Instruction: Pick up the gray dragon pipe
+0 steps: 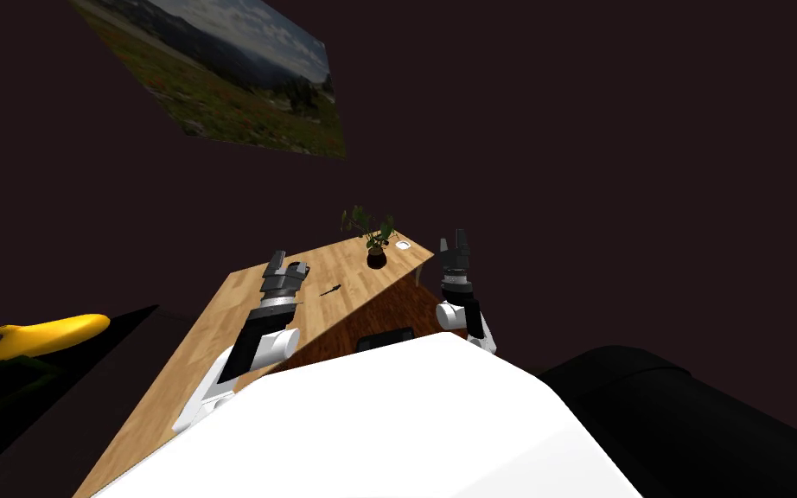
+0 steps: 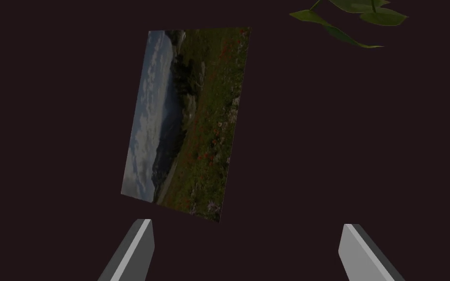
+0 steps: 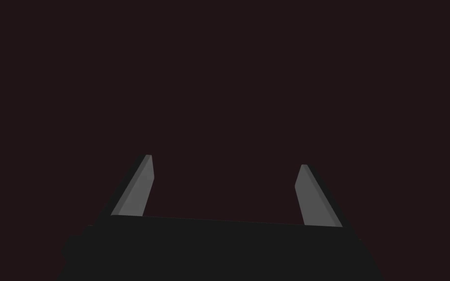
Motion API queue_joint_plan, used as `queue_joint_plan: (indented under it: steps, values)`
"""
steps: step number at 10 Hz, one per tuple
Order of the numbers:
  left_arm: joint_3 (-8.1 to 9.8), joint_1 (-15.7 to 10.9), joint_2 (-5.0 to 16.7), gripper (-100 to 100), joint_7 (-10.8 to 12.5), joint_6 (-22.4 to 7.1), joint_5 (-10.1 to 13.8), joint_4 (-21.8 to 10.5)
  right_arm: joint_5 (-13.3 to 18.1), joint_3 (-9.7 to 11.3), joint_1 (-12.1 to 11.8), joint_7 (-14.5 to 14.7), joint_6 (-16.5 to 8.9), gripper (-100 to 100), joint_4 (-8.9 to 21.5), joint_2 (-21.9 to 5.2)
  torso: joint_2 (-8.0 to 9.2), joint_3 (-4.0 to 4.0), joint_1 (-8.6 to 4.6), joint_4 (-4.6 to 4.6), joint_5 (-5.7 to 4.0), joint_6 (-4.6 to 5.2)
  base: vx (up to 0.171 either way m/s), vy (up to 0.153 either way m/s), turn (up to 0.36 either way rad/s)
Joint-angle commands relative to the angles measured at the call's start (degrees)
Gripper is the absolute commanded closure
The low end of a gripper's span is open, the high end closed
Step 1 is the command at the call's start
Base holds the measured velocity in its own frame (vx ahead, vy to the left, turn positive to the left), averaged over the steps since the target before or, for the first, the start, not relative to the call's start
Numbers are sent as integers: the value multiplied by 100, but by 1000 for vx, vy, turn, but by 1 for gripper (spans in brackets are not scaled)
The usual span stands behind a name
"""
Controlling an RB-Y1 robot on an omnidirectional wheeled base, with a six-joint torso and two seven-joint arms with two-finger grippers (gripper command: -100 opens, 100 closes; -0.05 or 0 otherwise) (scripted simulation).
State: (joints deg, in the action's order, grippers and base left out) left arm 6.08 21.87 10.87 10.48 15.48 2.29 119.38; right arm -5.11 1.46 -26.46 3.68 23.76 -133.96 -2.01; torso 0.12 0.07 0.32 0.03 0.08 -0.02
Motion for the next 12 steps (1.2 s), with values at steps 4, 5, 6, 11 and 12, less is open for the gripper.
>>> queue_joint_plan:
  steps: [4, 5, 6, 11, 12]
  values:
    - [522, -214, 248, -100, 129, -741, 276, -738, 0, 0, 0, 0, 0, 0, 0, 0, 3, 2, 0, 1, 0, -1, -50, 66, -129]
    - [522, -214, 248, -100, 129, -821, 276, -752, 0, 0, 0, 0, 0, 0, 0, 0, 1, 1, -5, 1, -2, 2, -36, 48, -65]
    - [686, -311, 320, -100, 167, -1078, 366, -907, 0, 0, 0, 0, 0, 0, 0, 0, -1, 0, -9, 0, -2, -1, -45, 63, -123]
    - [1005, -518, 466, -100, 245, -1700, 554, -1557, 0, 0, 0, 0, 0, 0, 0, 0, -2, -1, -9, 0, -3, 1, -40, 49, -104]
    - [1155, -628, 538, -100, 285, -1909, 650, -1781, 0, 0, 0, 0, 0, 0, 0, 0, -4, -2, -10, 0, -3, -1, -48, 41, -187]
